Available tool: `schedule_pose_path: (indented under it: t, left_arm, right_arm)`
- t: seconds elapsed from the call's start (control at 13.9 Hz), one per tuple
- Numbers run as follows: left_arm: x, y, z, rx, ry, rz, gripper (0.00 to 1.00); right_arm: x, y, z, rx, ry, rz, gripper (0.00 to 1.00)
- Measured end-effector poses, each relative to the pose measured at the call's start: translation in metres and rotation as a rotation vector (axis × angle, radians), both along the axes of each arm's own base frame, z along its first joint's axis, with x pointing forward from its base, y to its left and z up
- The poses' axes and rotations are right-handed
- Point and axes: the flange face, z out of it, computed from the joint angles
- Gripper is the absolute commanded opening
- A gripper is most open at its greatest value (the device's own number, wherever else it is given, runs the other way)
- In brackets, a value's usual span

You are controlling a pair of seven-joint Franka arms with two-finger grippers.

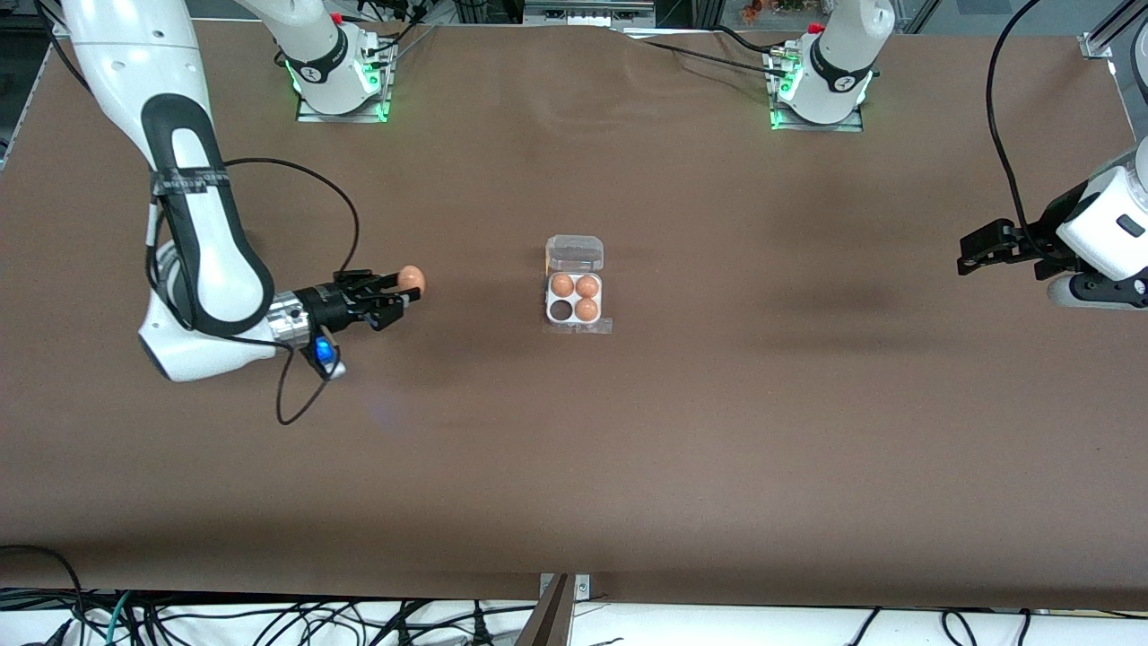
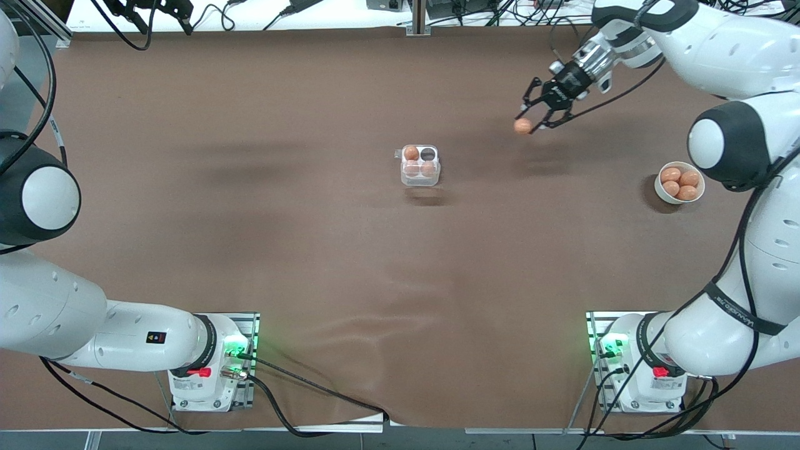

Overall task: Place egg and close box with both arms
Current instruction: 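Carry the egg to the clear carton and lower it into the empty slot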

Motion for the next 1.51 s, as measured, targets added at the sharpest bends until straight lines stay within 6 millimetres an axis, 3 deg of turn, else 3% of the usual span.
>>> schedule_pose_path:
  t: [0.5, 1.01, 1.15, 1.51]
  left_arm:
    - [0.0, 0.0, 0.0, 0.0, 0.0, 0.0, 1.0]
    - [0.0, 0.0, 0.0, 0.0, 0.0, 0.0, 1.0]
    - [0.0, 0.0, 0.0, 0.0, 0.0, 0.0, 1.0]
    - [0.0, 0.0, 0.0, 0.0, 0.0, 0.0, 1.0]
  right_arm:
    - [0.004, 0.067, -0.04, 0.156, 0.128, -0.248, 0.29]
    - [-0.02, 0.167, -0.067, 0.141, 0.1, -0.353, 0.29]
    - [-0.028, 0.181, -0.073, 0.125, 0.099, -0.347, 0.29]
    - [-0.038, 0.183, -0.102, 0.101, 0.137, -0.343, 0.3]
